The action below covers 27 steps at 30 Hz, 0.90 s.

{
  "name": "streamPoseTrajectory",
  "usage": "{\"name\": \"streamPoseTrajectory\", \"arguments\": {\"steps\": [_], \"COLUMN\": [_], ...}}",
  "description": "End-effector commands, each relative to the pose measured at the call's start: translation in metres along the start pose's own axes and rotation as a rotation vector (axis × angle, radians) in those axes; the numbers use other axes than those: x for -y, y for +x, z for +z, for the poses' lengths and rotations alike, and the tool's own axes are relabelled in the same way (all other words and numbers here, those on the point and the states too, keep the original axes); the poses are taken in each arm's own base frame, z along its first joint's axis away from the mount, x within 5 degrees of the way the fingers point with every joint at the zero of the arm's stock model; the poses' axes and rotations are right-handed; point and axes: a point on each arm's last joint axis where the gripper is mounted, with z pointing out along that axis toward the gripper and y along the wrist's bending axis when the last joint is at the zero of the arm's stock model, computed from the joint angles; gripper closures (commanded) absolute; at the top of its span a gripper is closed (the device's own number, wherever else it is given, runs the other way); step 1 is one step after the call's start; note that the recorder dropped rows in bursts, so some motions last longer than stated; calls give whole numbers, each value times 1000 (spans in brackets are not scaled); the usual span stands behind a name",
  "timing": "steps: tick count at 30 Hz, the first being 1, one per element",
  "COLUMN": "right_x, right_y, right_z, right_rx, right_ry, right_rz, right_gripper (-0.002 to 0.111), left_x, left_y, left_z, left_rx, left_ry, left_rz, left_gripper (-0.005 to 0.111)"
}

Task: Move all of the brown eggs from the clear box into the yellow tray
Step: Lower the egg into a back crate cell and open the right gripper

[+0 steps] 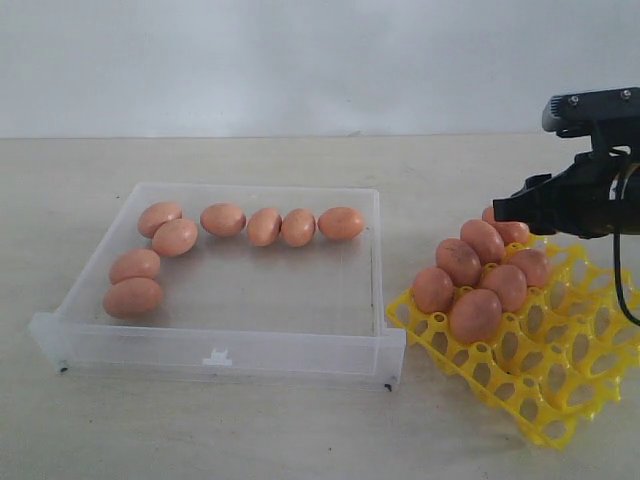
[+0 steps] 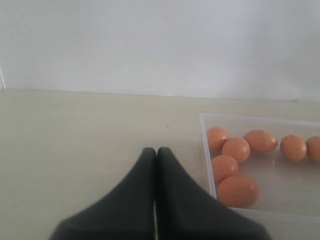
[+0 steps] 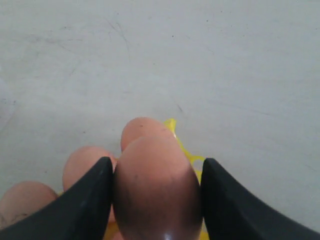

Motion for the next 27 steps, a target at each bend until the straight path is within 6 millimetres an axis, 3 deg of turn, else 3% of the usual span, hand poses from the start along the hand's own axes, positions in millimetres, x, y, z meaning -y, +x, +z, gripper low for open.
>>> {"name": "streamPoseTrajectory", "arguments": {"steps": [1,27], "right_x": [10,16], "right_y": [-3,14], "right_z": [0,26], "right_rx": [14,-31], "right_ry": [24,24], "right_rz": [11,60], "right_gripper": [109,109], "left_x": [0,0], "left_y": [1,1], "left_z": [0,0], "left_rx": [0,0], "left_ry": [-1,-1], "left_rz": [4,4], "left_gripper": [111,111]}}
